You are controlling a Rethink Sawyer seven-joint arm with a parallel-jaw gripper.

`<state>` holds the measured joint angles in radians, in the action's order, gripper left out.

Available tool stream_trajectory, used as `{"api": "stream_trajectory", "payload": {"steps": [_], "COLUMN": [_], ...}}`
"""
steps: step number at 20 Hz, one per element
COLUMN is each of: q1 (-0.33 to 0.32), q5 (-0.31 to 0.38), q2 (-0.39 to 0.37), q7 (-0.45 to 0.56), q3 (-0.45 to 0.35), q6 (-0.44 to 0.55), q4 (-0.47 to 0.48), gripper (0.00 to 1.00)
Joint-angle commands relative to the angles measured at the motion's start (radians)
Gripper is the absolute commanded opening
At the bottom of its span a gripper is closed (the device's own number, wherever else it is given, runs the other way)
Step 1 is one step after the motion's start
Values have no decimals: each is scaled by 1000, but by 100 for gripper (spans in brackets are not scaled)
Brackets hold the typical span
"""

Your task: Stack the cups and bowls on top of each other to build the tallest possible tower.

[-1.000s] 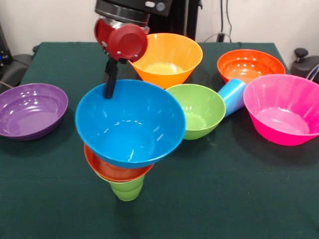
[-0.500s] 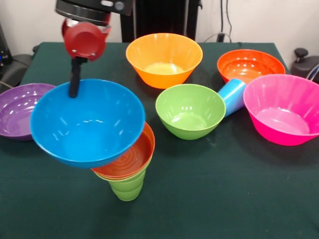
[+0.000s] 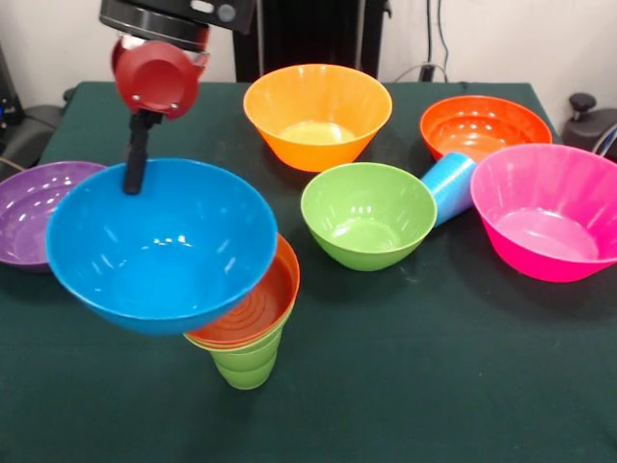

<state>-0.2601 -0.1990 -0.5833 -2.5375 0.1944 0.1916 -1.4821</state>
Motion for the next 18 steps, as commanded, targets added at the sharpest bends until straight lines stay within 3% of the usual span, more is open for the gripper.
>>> {"api": "stream_trajectory", "payload": {"steps": [1, 12, 18], "q1": [62, 113, 83], "q5": [53, 6, 22], "q2": [80, 98, 81], "q7": [-39, -67, -52], "q3": [-59, -2, -32], "q6": [-24, 58, 14], "q4": [5, 63, 1], "gripper": [0, 0, 0]}}
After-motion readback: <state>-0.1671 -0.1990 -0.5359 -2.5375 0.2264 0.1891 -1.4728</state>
